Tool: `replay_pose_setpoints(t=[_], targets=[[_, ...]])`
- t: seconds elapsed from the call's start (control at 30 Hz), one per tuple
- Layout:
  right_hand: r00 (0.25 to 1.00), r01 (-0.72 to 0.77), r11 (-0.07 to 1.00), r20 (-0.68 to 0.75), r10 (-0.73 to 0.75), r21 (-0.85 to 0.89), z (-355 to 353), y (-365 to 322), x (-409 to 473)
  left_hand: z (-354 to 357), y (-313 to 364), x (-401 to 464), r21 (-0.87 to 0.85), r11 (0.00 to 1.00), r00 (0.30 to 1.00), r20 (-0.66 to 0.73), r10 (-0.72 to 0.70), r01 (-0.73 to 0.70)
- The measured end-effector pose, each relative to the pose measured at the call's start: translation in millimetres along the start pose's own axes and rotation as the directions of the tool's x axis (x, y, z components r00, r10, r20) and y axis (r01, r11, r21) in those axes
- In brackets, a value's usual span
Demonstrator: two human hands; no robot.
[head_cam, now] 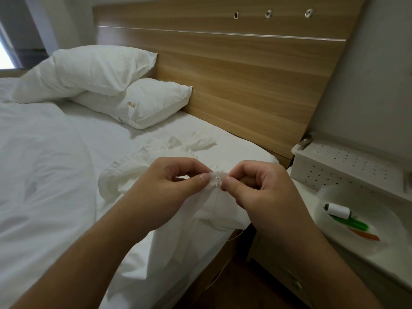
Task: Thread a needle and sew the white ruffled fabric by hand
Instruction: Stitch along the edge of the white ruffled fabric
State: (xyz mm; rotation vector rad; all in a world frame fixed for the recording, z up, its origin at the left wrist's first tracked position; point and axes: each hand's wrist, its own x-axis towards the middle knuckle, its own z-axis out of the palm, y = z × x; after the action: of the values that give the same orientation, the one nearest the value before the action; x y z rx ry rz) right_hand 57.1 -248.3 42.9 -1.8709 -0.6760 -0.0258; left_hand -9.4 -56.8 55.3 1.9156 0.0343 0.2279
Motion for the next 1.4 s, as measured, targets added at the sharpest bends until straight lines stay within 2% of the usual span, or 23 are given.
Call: replay_pose_setpoints(t=[0.17,0.33,0.53,0.9,1.17,1.4], targets=[[1.0,0.01,0.999,-0.012,-0.011,-0.043,0.6,2.6,0.5,-0.3,-0.8,0.2,-0.006,1.0,1.0,-0.004,0.008,-0.008],[0.999,-0.013,0.999,0.033,0.012,0.032,-0.9,0.8,-1.1,-0.7,-1.6,0.3,0.008,1.0,1.0,-0.005,0.031,-0.031],[0.995,-0.026,0.998,0.101,0.021,0.05,-1.3,6.1,2.0,-0.6,-4.9,2.2,0.118,0.986,0.993,0.002,0.116,-0.116],[0.999,-0.031,0.998,0.025,0.032,-0.049,2.8,6.8,1.9,2.4,-10.0,4.8,0.359,0.914,0.976,-0.036,0.214,-0.187],[0.999,-0.025,0.991,-0.037,0.02,-0.129,5.9,5.8,-0.4,6.1,-6.7,2.3,0.393,0.901,0.971,-0.07,0.229,-0.184],[0.997,-0.006,0.979,-0.079,-0.011,-0.205,11.8,5.4,-1.6,10.2,-3.4,0.3,0.433,0.877,0.967,-0.041,0.25,-0.208]])
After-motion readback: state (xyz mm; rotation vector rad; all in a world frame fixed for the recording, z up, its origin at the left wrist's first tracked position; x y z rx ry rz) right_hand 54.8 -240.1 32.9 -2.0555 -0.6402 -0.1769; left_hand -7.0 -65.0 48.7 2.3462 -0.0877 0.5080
